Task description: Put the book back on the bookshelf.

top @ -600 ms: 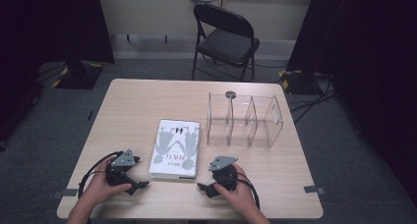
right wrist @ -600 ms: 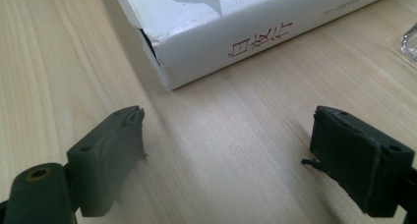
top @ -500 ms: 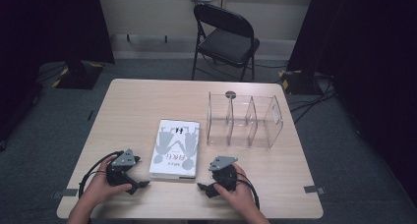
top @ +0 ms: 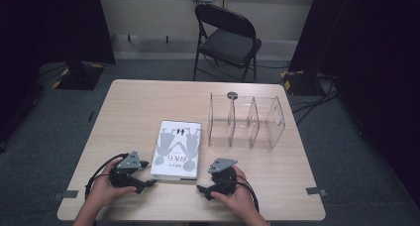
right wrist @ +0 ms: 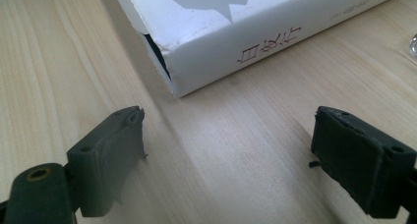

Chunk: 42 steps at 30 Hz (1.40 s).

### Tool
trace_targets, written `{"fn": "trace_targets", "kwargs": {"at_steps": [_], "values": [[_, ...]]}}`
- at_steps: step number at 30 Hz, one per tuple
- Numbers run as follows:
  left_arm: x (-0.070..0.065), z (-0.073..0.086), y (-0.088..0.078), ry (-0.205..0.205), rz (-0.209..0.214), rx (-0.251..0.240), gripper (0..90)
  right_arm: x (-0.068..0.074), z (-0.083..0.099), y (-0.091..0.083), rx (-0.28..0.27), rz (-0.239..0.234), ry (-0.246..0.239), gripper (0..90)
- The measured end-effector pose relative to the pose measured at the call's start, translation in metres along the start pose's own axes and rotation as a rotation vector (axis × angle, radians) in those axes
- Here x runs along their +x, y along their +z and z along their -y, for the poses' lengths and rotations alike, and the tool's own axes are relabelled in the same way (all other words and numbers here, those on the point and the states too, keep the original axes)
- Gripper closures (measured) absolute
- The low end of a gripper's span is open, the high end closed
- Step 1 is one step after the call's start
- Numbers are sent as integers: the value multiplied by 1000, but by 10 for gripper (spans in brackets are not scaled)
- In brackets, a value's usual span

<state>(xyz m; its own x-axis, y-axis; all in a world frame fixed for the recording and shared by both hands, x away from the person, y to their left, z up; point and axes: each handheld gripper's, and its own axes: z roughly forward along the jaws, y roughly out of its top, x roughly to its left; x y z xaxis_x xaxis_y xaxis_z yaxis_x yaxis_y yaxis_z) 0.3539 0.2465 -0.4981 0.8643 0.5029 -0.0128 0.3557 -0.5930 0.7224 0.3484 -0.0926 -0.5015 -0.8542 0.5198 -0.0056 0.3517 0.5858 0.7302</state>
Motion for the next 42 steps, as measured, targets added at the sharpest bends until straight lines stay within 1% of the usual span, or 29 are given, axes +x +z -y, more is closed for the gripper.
{"fn": "trace_targets", "kwargs": {"at_steps": [2, 3, 4, 6, 7, 9, 10, 12, 13, 14, 15, 16, 18, 19, 21, 22, 23, 24, 25, 26, 27, 28, 30, 31, 32, 38, 40, 41, 42], "values": [[-3, -2, 1, -4, -1, 7, 206, 2, -1, 1, 1, -7, -5, 116], [-3, -3, 1, 3, -7, 16, 227, 3, -2, 2, -1, -17, -12, 116], [-4, -4, 1, -11, -10, 12, 252, 4, -2, 2, 1, -22, -14, 116], [-4, -5, 1, -16, -21, 12, 288, 5, -4, 4, 0, -29, -24, 116], [-4, -6, 1, -15, -16, 11, 309, 6, -5, 5, 1, -32, -26, 116], [-5, -7, 2, -11, -18, 14, 349, 6, -6, 7, 2, -37, -25, 115], [-6, -8, 3, -6, -22, 5, 357, 6, -7, 8, -2, -40, -31, 115], [-7, -11, 5, 6, -32, 12, 392, 7, -9, 10, 1, -38, -28, 116], [-7, -12, 5, 24, -28, 14, 403, 7, -10, 10, 2, -38, -29, 118], [-7, -14, 7, 19, -36, 12, 401, 7, -11, 11, 2, -36, -27, 120], [-8, -15, 8, 5, -40, 17, 401, 7, -11, 11, 2, -36, -27, 120], [-8, -17, 8, 1, -40, 34, 400, 8, -13, 13, -1, -35, -25, 127], [-7, -17, 8, 4, -44, 38, 396, 8, -14, 14, -1, -33, -28, 127], [-9, -17, 10, -24, -44, 24, 388, 8, -15, 16, -5, -35, -31, 129], [-9, -18, 10, -27, -44, 32, 355, 8, -16, 18, -2, -32, -24, 132], [-9, -18, 10, -27, -44, 32, 354, 8, -16, 18, -2, -32, -24, 132], [-9, -18, 11, -38, -48, 22, 354, 8, -18, 19, -3, -31, -21, 137], [-9, -18, 11, -38, -48, 22, 348, 8, -19, 20, -7, -30, -23, 144], [-9, -18, 13, -57, -56, 11, 340, 8, -20, 21, -8, -31, -23, 151], [-8, -19, 13, -42, -60, 32, 334, 9, -20, 21, -7, -33, -25, 160], [-8, -19, 13, -42, -60, 32, 333, 9, -20, 21, -7, -33, -25, 160], [-10, -20, 14, -65, -64, 27, 334, 9, -21, 22, -10, -33, -29, 159], [-10, -20, 14, -69, -68, 30, 335, 9, -21, 22, -9, -33, -27, 159], [-10, -21, 14, -57, -71, 37, 339, 9, -21, 22, -10, -33, -28, 159], [-10, -21, 14, -57, -71, 37, 339, 9, -21, 22, -10, -33, -28, 159], [-12, -23, 13, -67, -83, 53, 339, 10, -21, 22, -11, -32, -31, 160], [-14, -26, 13, -60, -105, 68, 349, 10, -21, 22, -10, -33, -30, 160], [-17, -29, 12, -49, -118, 92, 351, 10, -21, 22, -11, -32, -30, 159], [-18, -30, 13, -79, -119, 77, 354, 10, -21, 22, -11, -33, -30, 159]]}}
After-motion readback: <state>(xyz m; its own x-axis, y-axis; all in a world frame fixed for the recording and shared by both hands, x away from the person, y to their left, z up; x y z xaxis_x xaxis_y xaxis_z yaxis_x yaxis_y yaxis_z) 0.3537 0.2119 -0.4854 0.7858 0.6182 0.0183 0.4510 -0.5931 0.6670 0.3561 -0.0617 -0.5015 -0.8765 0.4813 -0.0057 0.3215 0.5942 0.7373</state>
